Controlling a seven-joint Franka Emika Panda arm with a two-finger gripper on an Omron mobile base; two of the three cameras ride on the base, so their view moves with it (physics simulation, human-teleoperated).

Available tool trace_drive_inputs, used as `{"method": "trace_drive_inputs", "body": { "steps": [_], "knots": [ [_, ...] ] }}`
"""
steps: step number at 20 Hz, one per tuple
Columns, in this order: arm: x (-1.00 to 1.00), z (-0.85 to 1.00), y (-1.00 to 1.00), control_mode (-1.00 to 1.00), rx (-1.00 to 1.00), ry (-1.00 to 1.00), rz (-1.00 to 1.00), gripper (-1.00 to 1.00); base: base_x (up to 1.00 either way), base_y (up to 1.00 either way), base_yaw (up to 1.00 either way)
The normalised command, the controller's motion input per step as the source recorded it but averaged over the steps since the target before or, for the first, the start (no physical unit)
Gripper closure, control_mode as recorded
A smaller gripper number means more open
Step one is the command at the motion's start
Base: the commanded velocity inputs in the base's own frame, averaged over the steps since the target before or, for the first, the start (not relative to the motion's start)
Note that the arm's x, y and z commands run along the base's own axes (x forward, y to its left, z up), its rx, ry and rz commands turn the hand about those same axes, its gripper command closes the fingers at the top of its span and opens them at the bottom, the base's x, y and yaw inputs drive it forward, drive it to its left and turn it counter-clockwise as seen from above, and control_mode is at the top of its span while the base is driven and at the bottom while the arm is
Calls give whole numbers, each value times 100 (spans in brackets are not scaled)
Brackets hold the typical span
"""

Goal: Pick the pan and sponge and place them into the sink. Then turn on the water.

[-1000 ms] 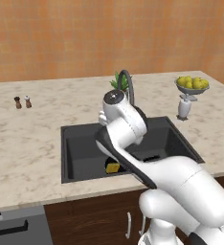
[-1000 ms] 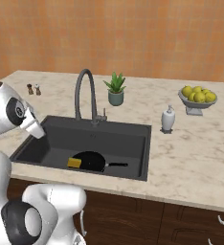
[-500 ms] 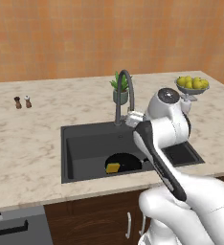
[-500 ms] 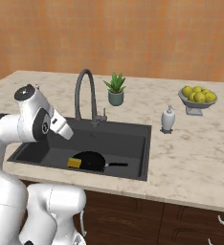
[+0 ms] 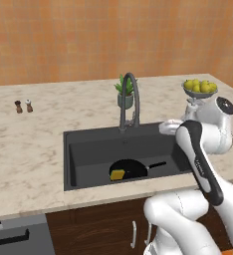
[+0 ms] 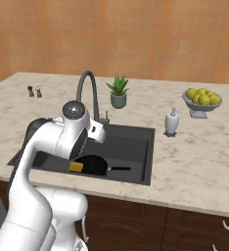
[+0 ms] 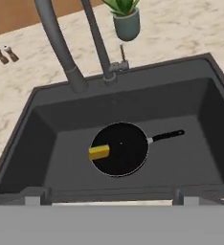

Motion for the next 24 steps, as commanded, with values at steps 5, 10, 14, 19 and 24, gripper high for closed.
{"method": "trace_drive_inputs", "body": {
  "steps": [5,10,14,19,24],
  "knots": [
    [36,0,-36,-100,0,-13,28,-100,0,0,0],
    [24,0,0,-100,0,-20,13,-100,0,0,0],
    [65,0,0,-100,0,-14,5,-100,0,0,0],
    [31,0,-13,-100,9,-31,10,-100,0,0,0],
    [25,-1,-13,-100,9,-32,11,-100,0,0,0]
  ]
}}
